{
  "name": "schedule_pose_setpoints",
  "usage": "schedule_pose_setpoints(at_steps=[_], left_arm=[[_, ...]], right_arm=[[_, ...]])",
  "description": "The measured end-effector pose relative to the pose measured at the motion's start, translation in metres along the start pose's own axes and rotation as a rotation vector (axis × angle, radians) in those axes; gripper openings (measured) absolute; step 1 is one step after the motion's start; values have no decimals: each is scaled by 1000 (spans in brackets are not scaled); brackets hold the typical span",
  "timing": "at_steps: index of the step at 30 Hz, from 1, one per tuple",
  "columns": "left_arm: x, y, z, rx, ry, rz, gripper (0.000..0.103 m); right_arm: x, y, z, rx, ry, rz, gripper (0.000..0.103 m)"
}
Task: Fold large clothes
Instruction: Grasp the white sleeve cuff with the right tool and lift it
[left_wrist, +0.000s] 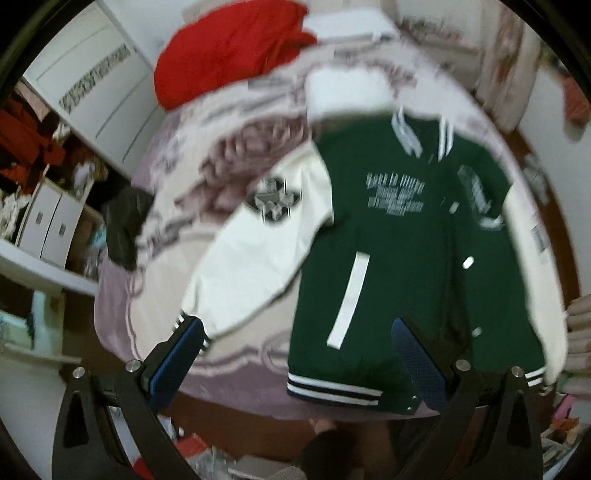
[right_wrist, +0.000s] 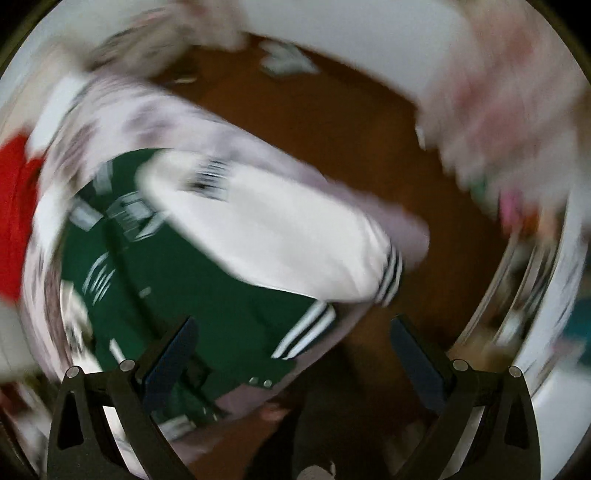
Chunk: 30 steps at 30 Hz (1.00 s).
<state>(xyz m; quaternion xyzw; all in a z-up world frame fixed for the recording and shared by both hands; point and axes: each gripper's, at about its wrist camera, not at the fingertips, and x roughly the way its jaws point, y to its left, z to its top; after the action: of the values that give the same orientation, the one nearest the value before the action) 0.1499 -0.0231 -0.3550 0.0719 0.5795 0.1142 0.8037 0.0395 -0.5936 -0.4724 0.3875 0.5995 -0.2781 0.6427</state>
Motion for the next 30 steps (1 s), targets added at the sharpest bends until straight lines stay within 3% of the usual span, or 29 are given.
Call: schedule_pose_setpoints(at_steps=[3,6,10,11,13,15,17,18,22,25,30], left_arm=[[43,-29,-11,4,80,33,103],[79,-61,-17,43,146,56,103],[108,-117,-14,115,169,56,103],[111,-134,-10,139,162,52,103],[112,-164,-3,179,137,37,103],[110,-188,5,205,110,19,103],[109,-217,14,236,88,-7,103],[109,-228,18,250,81,-18,103],[117,-281,48,322,70,-84,103],[131,-319,81,371,57,-134,103],[178,-376,137,393,29,-124,103]], right_arm=[[79,-81,-1,231,95,100,103],[145,-123,-11,405,158,277,103],[191,-144,-16,607,96,511,101],[194,-144,-15,640,68,542,94],[196,-142,-12,675,6,553,72],[196,-135,-7,691,-58,542,42],[193,-127,0,705,-81,564,24],[188,-124,8,703,-93,567,19],[152,-120,55,647,-187,578,17],[126,-110,116,554,-249,564,16],[82,-74,218,391,-338,527,16]])
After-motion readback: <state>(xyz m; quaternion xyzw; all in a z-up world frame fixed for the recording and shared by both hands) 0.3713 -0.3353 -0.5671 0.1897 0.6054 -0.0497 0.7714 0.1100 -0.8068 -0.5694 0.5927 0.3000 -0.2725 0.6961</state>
